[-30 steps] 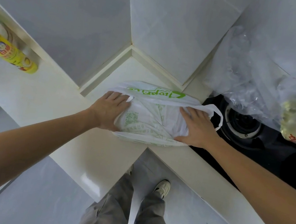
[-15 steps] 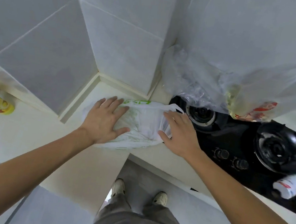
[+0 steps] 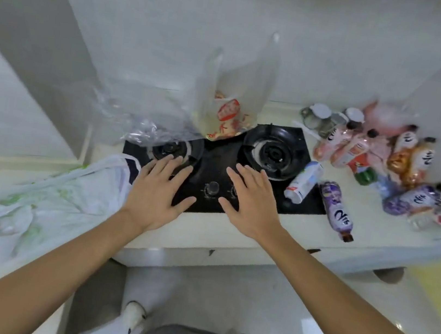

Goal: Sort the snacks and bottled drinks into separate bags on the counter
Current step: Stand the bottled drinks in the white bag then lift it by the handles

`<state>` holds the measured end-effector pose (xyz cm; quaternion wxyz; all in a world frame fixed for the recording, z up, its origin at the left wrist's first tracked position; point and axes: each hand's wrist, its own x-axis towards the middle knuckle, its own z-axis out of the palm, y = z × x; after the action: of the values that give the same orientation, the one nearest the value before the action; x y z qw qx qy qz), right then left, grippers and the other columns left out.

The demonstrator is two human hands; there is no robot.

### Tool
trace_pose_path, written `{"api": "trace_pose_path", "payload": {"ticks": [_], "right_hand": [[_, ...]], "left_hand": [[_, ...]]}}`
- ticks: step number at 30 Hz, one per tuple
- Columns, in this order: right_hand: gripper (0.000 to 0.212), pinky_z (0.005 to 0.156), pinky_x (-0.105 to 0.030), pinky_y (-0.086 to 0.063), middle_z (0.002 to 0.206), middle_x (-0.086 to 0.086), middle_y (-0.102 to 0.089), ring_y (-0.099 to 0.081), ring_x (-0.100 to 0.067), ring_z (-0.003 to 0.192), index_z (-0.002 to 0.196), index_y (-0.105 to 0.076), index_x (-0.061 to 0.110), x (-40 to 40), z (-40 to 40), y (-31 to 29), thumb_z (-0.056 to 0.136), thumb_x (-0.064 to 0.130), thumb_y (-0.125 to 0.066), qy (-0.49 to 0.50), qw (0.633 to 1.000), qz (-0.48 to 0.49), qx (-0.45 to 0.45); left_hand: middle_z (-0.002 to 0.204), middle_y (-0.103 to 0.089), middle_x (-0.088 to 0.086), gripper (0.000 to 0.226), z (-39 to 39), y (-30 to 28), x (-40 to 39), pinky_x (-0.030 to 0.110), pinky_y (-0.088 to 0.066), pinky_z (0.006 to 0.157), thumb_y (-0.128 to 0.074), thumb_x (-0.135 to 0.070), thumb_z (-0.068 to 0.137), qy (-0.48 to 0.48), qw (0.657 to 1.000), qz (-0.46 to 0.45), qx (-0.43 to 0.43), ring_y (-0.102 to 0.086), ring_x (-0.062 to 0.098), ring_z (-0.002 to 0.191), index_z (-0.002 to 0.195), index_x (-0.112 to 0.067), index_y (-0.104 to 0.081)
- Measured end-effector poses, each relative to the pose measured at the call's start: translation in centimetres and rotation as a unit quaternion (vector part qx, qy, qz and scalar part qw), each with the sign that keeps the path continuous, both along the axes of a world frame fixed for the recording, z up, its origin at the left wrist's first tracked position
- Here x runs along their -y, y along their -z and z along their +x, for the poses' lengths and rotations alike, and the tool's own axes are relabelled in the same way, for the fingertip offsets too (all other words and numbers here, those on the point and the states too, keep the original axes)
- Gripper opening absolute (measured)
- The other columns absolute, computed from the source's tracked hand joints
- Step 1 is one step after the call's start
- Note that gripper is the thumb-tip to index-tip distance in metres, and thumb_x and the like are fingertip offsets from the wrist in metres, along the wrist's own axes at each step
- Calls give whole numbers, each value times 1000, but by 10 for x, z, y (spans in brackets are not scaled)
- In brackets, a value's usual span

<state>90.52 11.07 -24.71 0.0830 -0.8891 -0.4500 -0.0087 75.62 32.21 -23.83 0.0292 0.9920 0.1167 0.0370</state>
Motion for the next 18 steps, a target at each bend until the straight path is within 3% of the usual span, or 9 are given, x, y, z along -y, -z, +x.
{"api": "trace_pose_path", "payload": {"ticks": [10,18], "right_hand": [[69,122,-52,-29,154,-9,-45,-39,-31,144,152,-44,19,194,89,-6,94,54,-57,82,997,15,-7],[72,120,-45,-33,159,-9,-40,-38,-32,142,156,-39,19,278,143,26,94,49,-61,170,984,11,-56]], "left_hand": [[160,-40,10,75,120,5,194,52,-34,118,-30,-70,95,39,999,-14,-4,-31,30,151,153,-24,-42],[155,-44,9,70,187,25,257,50,-39,112,-36,-63,94,58,998,-32,-17,-36,30,145,150,-22,-44]]}}
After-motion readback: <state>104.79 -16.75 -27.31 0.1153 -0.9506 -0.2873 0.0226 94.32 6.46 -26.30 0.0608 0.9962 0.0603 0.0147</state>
